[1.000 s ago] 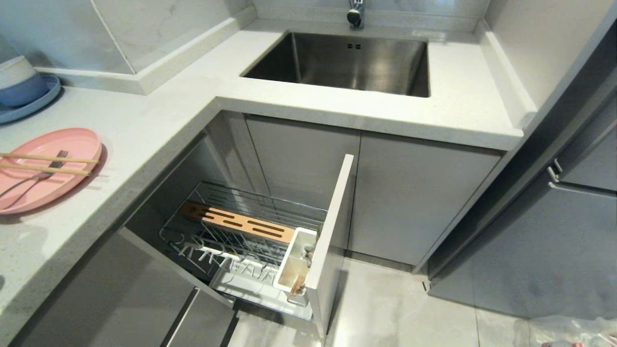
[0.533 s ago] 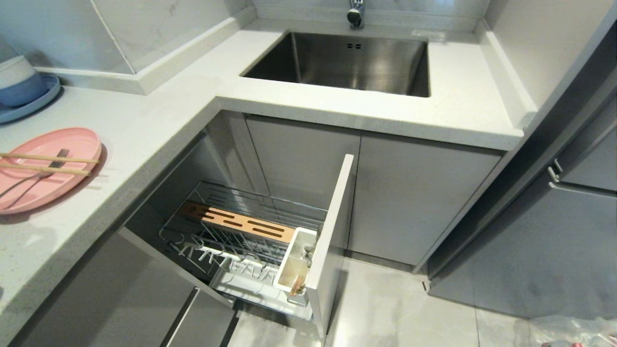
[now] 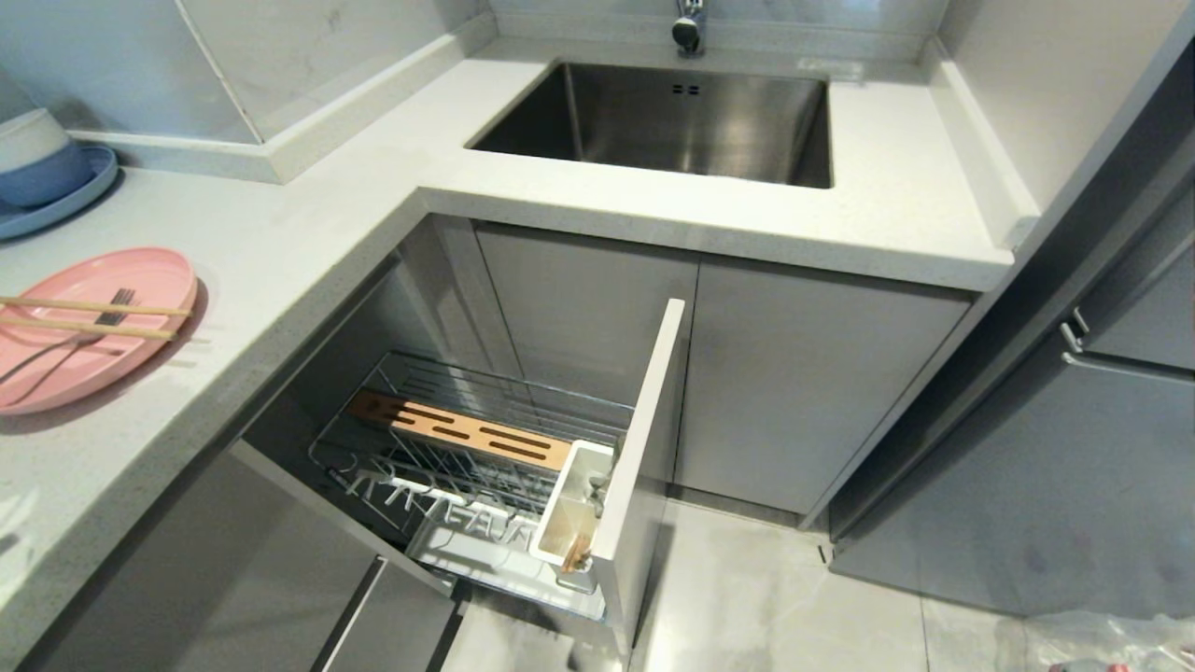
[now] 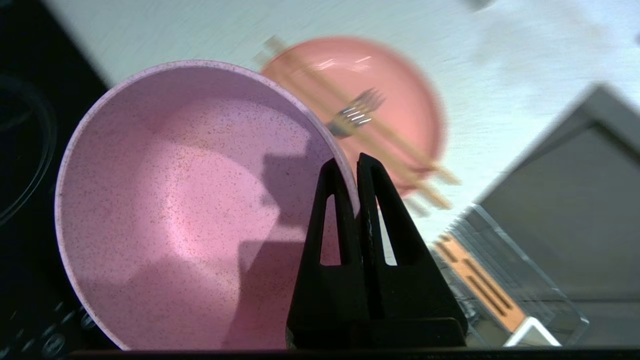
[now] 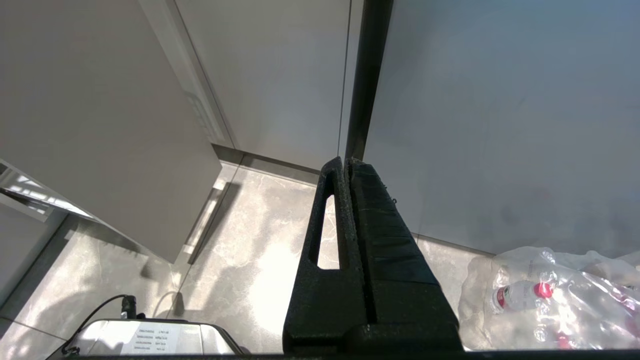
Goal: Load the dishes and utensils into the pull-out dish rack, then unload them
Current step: Pick up the bowl and place it in the cupboard
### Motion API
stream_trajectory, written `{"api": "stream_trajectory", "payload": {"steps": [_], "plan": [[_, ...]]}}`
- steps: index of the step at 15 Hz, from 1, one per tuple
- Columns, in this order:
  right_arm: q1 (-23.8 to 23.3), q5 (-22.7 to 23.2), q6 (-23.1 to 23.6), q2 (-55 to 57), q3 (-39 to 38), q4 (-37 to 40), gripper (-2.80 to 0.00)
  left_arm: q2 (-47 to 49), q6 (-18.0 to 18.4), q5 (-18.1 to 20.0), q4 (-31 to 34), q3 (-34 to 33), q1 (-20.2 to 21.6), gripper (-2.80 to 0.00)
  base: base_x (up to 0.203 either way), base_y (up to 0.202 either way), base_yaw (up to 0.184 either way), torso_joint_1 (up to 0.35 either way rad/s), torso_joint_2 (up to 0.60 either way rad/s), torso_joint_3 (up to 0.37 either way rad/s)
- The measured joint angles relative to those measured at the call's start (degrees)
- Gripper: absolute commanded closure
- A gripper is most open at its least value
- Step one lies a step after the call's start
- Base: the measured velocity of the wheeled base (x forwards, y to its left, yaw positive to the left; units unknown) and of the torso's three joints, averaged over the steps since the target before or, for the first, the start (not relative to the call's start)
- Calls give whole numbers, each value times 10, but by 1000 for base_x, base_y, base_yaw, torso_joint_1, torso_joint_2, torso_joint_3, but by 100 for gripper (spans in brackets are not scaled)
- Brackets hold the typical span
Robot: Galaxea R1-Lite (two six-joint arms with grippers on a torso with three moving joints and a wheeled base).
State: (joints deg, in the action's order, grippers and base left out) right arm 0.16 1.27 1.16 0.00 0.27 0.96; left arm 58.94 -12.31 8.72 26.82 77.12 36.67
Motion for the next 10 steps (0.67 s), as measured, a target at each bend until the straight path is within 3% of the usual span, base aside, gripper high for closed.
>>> {"api": "stream_trajectory", "payload": {"steps": [3,8,10], "plan": [[0,0,0,0,0,0,0,-26,-21,-5,-22,19,-112,0,0,0,0,0,0,0],[0,0,0,0,0,0,0,-30,-163,-7,-173,13,-316,0,0,0,0,0,0,0],[0,0,0,0,0,0,0,-18,-202,-18,-239,2,-395,0,0,0,0,0,0,0]]}}
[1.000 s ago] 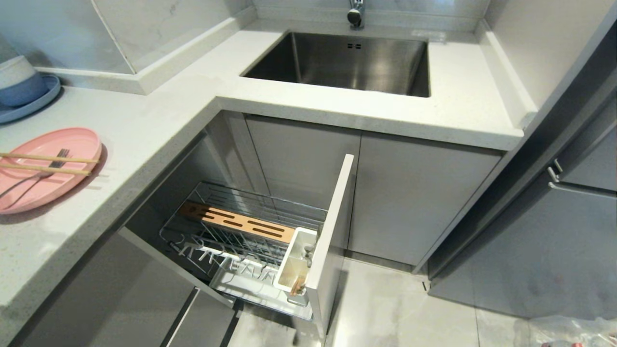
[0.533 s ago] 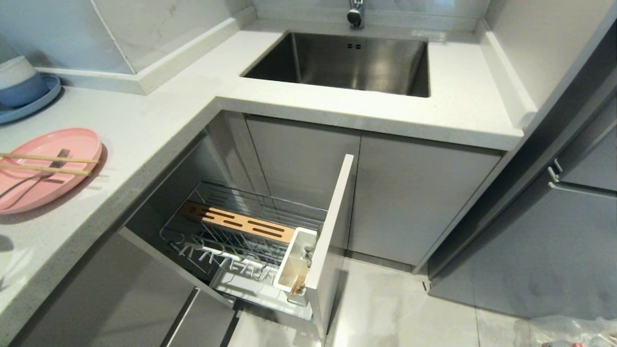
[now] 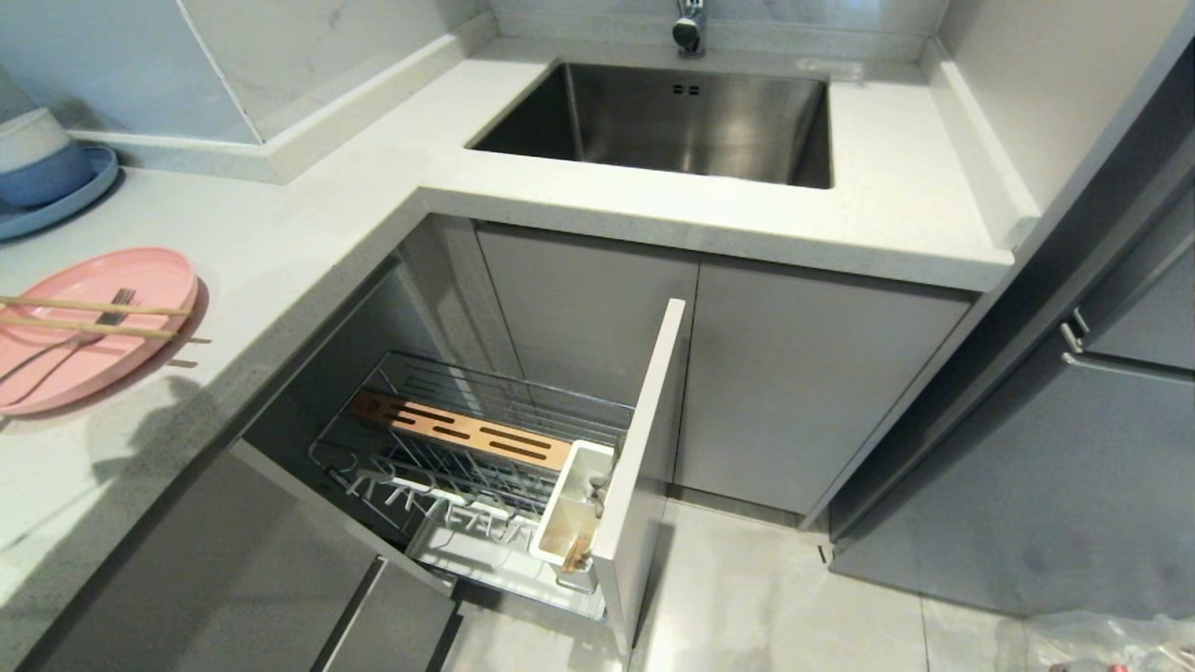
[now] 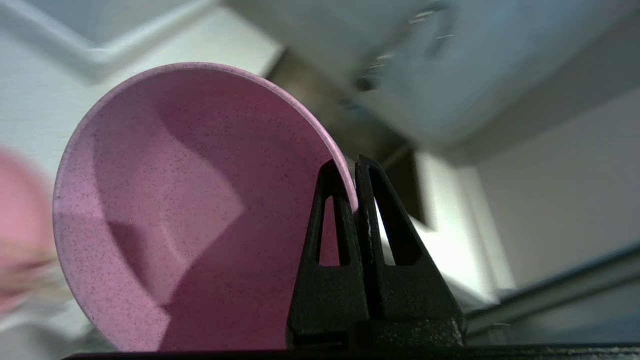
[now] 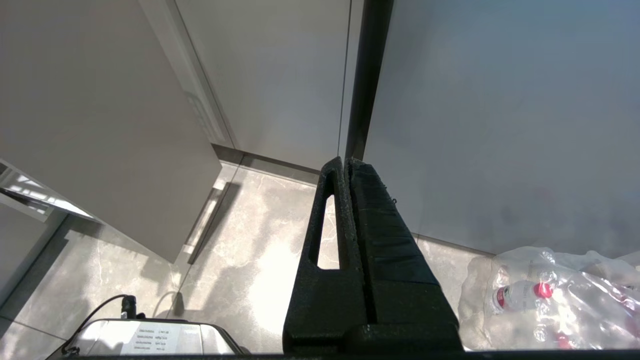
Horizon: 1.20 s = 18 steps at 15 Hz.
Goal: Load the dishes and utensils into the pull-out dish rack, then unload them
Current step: Pick up the bowl and place it in the cupboard
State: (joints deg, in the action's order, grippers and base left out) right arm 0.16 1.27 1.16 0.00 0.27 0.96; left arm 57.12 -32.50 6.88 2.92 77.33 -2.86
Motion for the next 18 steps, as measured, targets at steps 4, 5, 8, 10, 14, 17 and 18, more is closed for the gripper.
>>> {"api": "stream_trajectory", "payload": {"steps": [4,5,8,10,14,17,18], "plan": [[0,0,0,0,0,0,0,77,-55,-87,-124,-7,-139,0,0,0,0,0,0,0],[0,0,0,0,0,0,0,105,-62,-125,-156,-7,-178,0,0,0,0,0,0,0],[0,0,0,0,0,0,0,196,-87,-266,-248,-21,-286,0,0,0,0,0,0,0],[0,0,0,0,0,0,0,243,-142,-325,-301,-52,-311,0,0,0,0,0,0,0],[0,0,0,0,0,0,0,287,-246,-330,-341,-130,-306,0,0,0,0,0,0,0],[0,0,0,0,0,0,0,313,-271,-323,-438,-205,-287,0,0,0,0,0,0,0],[0,0,0,0,0,0,0,327,-271,-323,-485,-229,-283,0,0,0,0,0,0,0]]}}
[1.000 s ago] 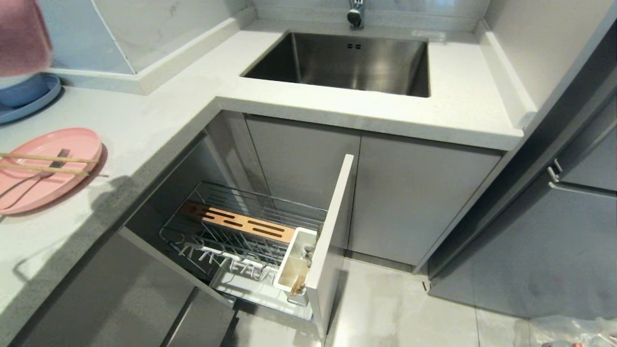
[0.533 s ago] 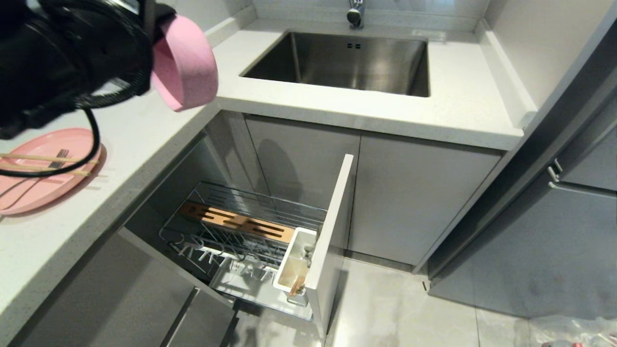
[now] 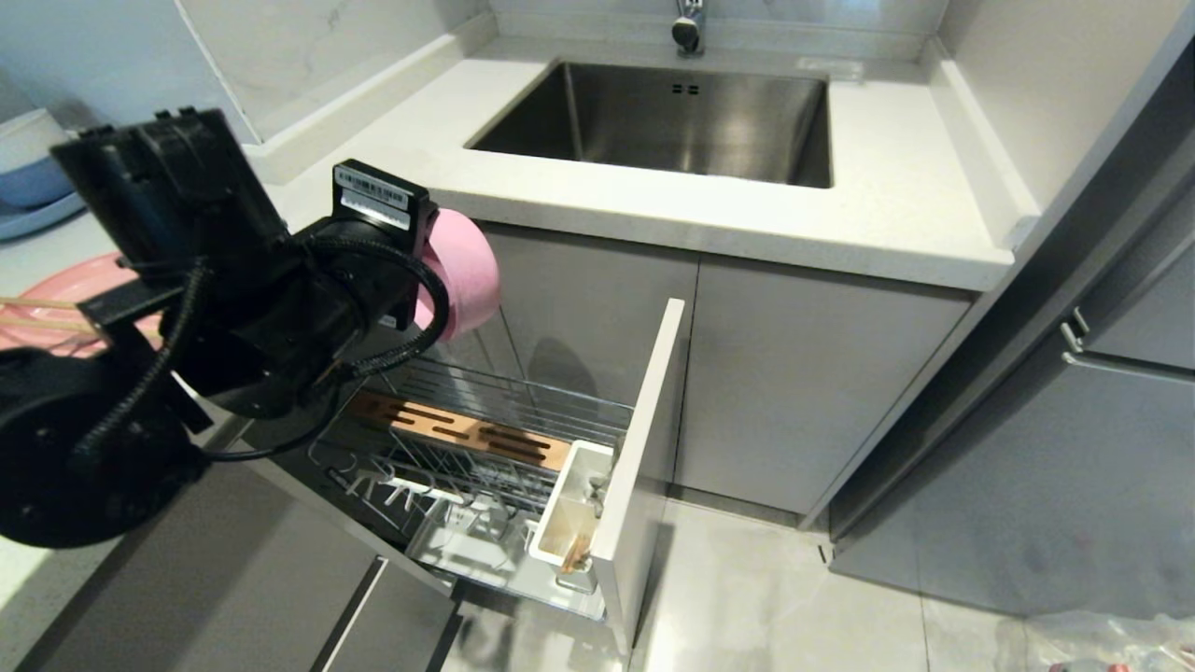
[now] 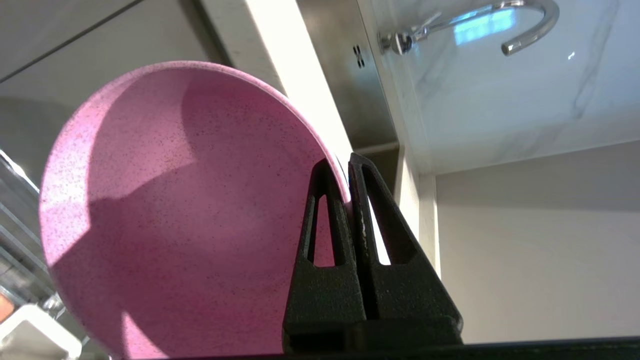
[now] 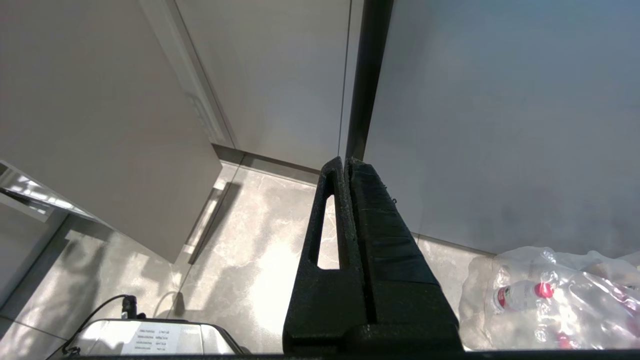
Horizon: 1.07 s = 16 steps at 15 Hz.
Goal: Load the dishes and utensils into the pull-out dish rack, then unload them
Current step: Pick up the bowl and place it in the cupboard
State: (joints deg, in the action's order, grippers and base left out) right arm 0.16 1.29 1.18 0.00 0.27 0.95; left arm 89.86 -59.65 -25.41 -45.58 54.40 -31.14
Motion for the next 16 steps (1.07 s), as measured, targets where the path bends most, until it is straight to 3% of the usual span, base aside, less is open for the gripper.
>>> {"api": "stream_trajectory", "payload": {"steps": [4,6,16], "plan": [[0,0,0,0,0,0,0,90,9,-3,-224,-80,6,0,0,0,0,0,0,0],[0,0,0,0,0,0,0,128,23,-7,-300,-107,8,0,0,0,0,0,0,0],[0,0,0,0,0,0,0,197,25,-4,-362,-125,13,0,0,0,0,0,0,0]]}}
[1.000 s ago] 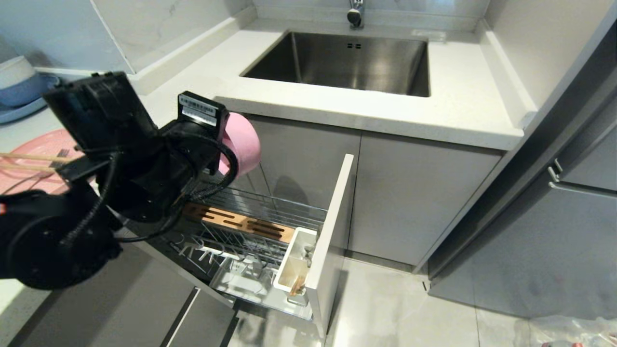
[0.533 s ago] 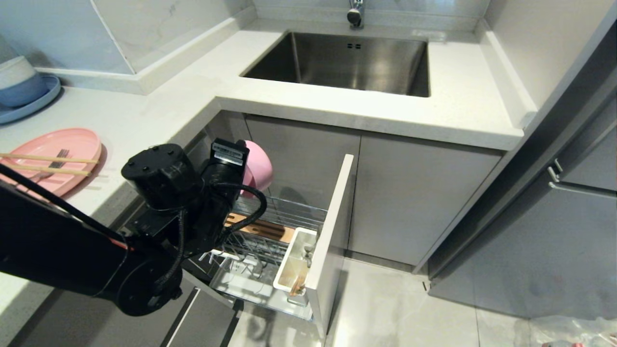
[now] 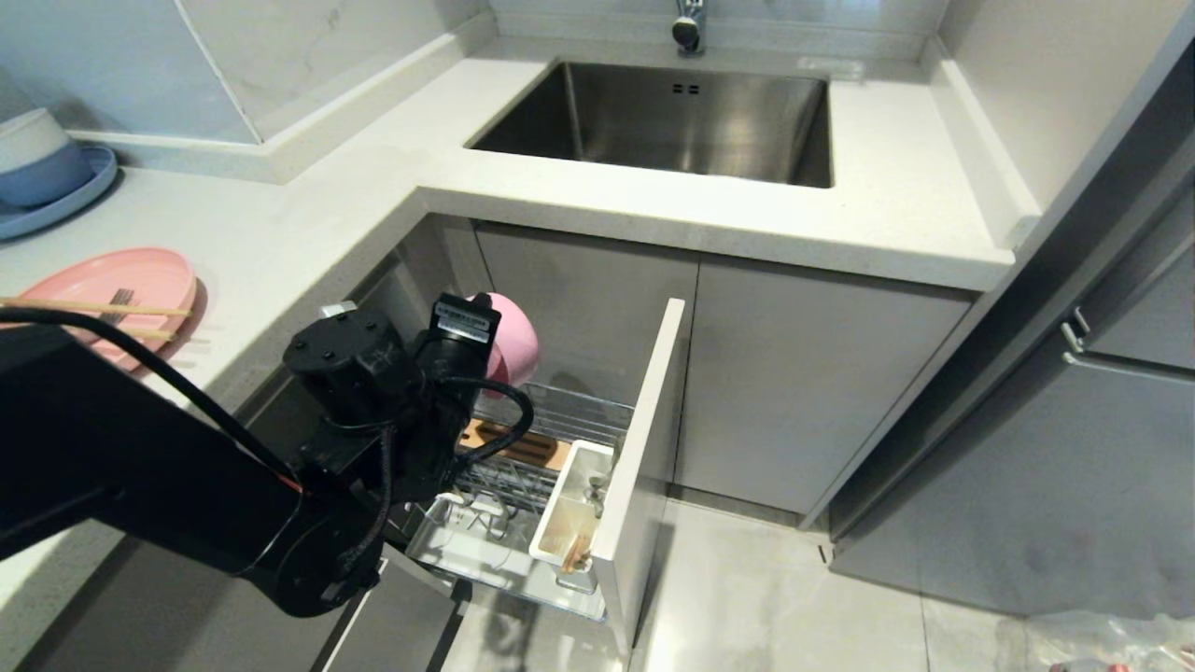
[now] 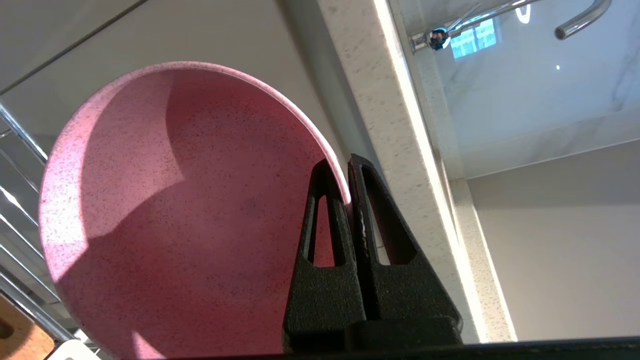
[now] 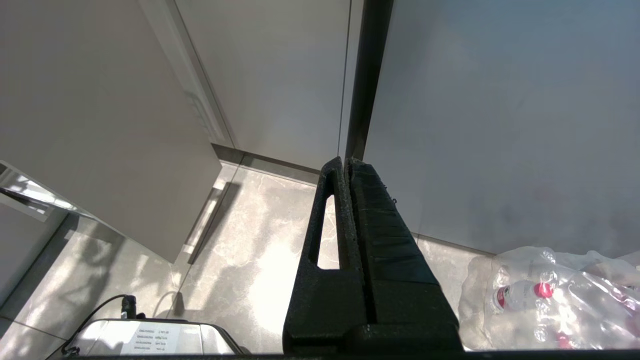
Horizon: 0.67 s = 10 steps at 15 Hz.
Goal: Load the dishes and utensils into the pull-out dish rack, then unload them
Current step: Pick up the bowl and place it in the cupboard
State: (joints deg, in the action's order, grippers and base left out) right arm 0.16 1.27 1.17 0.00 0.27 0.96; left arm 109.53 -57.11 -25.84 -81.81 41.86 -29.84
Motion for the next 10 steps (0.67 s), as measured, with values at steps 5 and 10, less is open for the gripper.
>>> {"api": "stream_trajectory", "payload": {"steps": [5,10], "plan": [[0,0,0,0,0,0,0,35,9,8,-8,10,10,0,0,0,0,0,0,0],[0,0,0,0,0,0,0,111,-2,18,-25,83,11,0,0,0,0,0,0,0]]}}
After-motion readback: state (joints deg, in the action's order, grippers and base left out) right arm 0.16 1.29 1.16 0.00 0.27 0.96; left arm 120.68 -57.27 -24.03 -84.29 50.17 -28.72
